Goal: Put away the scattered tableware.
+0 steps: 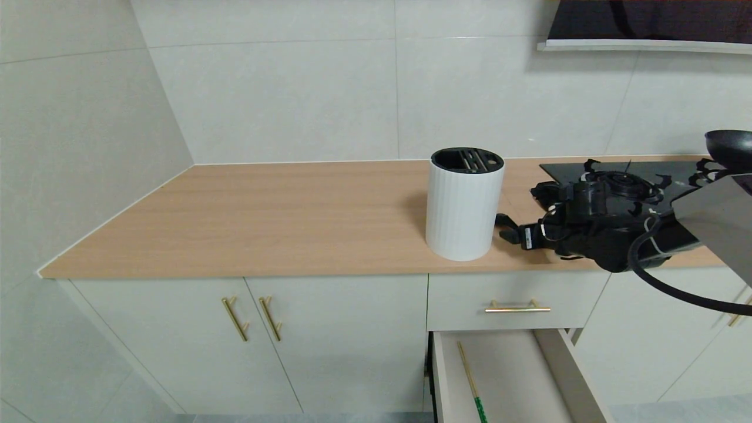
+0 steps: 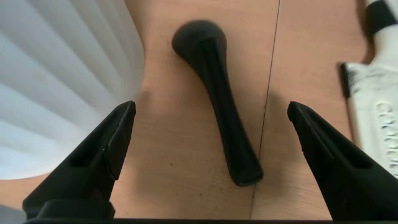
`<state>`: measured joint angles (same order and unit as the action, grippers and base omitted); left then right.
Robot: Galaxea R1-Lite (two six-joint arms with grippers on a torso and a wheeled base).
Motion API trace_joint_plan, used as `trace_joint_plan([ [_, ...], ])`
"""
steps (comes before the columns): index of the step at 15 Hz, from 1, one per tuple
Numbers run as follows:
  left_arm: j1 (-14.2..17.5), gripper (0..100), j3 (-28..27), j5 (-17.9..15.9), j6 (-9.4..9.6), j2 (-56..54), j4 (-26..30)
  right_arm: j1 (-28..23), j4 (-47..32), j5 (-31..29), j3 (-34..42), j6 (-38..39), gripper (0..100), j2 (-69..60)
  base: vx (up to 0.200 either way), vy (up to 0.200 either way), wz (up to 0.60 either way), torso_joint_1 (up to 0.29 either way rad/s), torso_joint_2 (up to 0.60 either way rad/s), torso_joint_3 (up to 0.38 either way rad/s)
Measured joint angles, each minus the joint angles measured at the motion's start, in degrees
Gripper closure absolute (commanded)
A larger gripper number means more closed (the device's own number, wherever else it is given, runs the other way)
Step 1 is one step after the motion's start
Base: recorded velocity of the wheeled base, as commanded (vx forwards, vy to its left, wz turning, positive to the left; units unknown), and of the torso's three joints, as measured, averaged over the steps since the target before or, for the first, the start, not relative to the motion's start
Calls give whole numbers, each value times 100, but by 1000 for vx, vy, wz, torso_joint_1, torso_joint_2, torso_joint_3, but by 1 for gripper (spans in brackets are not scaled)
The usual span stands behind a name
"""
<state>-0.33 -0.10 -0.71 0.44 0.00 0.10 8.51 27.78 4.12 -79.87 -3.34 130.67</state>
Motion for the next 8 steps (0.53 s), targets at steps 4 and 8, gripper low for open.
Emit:
trace_joint_plan([
  [4, -2, 0, 0, 0, 0, 0, 0, -7, 5, -21, -111, 1, 0, 150, 0, 0, 0, 0, 0, 0],
  [8, -2, 0, 0, 0, 0, 0, 0, -44, 7, -100, -207, 1, 0, 260, 0, 0, 0, 0, 0, 0],
])
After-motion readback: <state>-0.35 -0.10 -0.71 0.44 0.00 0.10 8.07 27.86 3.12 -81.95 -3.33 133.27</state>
